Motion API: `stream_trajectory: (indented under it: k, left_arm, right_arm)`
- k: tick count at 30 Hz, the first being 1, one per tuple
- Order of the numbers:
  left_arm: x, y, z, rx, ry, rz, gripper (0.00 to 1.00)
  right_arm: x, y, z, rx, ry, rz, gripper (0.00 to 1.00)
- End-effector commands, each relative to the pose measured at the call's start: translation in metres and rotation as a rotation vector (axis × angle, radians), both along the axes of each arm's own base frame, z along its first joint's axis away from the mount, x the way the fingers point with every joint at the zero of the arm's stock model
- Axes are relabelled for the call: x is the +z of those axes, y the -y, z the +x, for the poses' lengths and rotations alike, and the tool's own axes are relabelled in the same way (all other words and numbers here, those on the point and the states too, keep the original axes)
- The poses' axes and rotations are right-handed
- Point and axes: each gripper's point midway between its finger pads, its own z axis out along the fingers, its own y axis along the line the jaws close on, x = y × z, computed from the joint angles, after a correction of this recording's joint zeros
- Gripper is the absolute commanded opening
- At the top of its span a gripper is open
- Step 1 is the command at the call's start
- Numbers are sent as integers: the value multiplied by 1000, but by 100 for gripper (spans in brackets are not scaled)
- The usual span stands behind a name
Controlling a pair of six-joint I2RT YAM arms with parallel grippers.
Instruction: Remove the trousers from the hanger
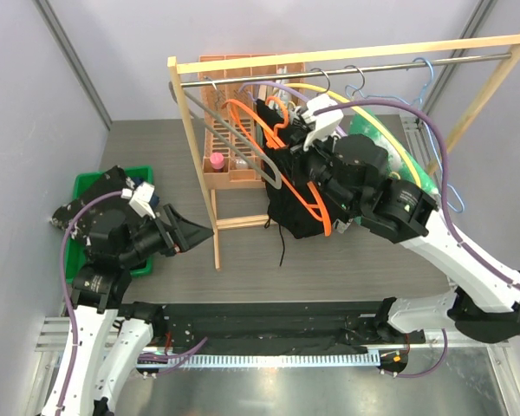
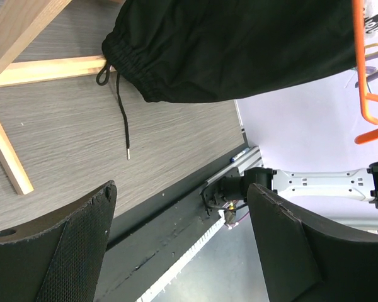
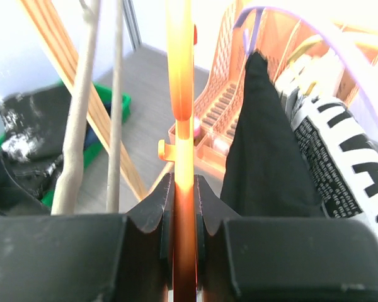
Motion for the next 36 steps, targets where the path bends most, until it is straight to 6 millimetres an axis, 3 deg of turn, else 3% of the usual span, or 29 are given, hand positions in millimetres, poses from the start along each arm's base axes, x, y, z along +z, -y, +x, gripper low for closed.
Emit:
stream_trajectory:
  k: [1, 5, 6, 13, 14, 19, 24, 36]
  left_arm:
    - [20, 3, -3, -40, 60, 2, 84]
    - [26, 3, -1, -39, 72, 2, 85]
    - [27, 4, -1, -42, 75, 1, 85]
    - [35, 4, -3, -48, 97, 0, 85]
    - [35, 4, -3, -48, 99, 2, 85]
    - [37, 3, -3, -53, 112, 13, 85]
    - [40, 3, -6, -61, 125, 26, 86]
    - [33, 3, -9, -69, 104, 30, 87]
  right_arm:
    - [63, 14, -6, -6, 193, 218, 1]
    - [64, 14, -2, -27, 243, 271, 1]
    - [73, 14, -2, -27, 270, 310, 1]
    - [68, -6, 16, -48, 350, 326, 1]
    - [77, -5, 16, -53, 384, 367, 1]
    - [71, -16, 24, -56, 447, 380, 1]
    - [77, -19, 25, -60, 513, 419, 1]
    - [70, -30, 50, -117, 541, 449, 1]
